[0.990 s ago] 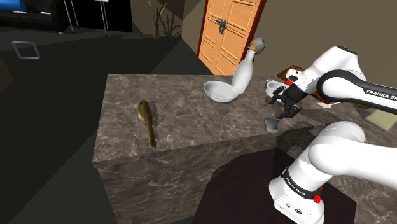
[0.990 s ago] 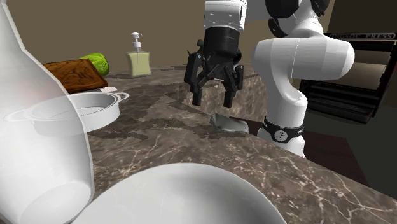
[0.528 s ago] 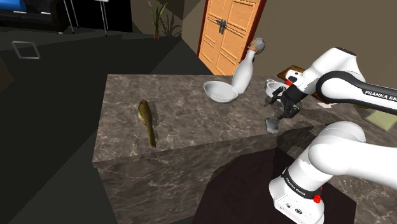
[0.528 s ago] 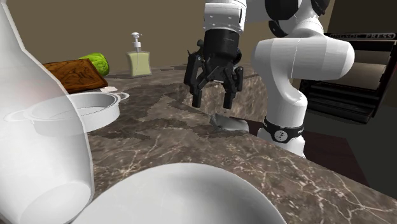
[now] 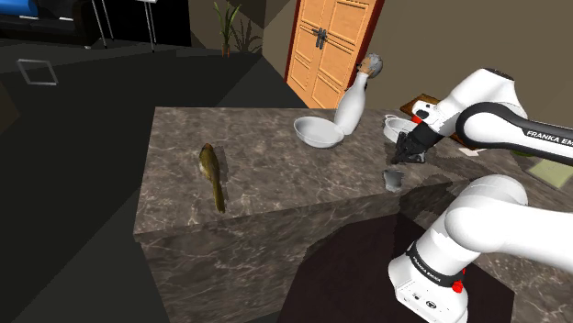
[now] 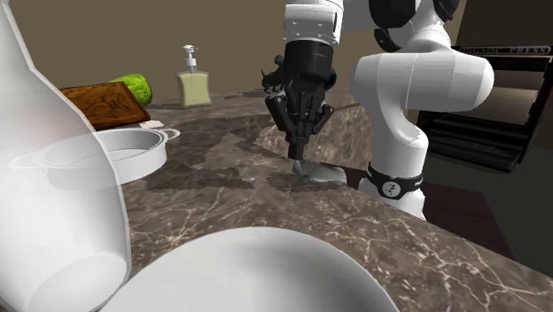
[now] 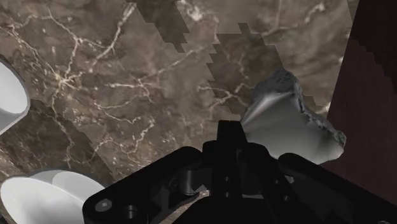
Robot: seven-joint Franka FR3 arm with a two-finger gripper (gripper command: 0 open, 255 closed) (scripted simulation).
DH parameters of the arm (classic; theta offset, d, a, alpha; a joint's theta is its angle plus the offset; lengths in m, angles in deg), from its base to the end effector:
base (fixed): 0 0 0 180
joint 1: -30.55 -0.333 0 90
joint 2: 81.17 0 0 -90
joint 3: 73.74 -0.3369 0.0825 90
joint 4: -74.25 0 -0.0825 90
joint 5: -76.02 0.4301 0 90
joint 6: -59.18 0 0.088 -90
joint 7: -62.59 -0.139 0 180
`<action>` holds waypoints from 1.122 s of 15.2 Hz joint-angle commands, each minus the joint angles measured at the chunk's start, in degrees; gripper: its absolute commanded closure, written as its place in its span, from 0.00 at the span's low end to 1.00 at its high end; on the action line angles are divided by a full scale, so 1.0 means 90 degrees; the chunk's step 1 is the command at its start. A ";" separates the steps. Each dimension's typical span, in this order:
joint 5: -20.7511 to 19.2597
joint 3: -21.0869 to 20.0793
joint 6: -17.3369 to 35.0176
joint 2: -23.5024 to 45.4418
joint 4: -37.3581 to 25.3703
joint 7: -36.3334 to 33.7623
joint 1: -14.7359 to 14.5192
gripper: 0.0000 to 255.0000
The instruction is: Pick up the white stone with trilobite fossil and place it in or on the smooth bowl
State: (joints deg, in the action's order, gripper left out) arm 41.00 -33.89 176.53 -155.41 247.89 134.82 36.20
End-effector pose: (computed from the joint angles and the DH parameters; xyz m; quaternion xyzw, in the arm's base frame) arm 0.2317 -0.1629 0.3596 0.8516 0.5032 0.1292 0.0700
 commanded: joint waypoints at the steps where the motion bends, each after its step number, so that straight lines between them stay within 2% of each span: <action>1: 0.0000 0.0000 0.0000 0.0000 0.0000 0.0000 0.0000 1.00; 2: 0.0000 0.0000 0.0000 0.0000 0.0000 0.0000 0.0000 1.00; 3: 0.0000 0.0000 0.0000 0.0000 0.0000 0.0000 0.0000 0.00; 6: 0.0115 -0.0539 -0.1314 0.1074 -0.0645 0.0075 -0.0409 0.00; 14: -0.0392 -0.0055 -0.0533 0.1451 -0.0196 0.0031 -0.0249 0.00; 17: -0.0392 -0.0056 -0.0533 0.1451 -0.0196 0.0031 -0.0248 0.00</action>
State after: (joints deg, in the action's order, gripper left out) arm 37.59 -34.50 171.54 -142.47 246.06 135.12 33.95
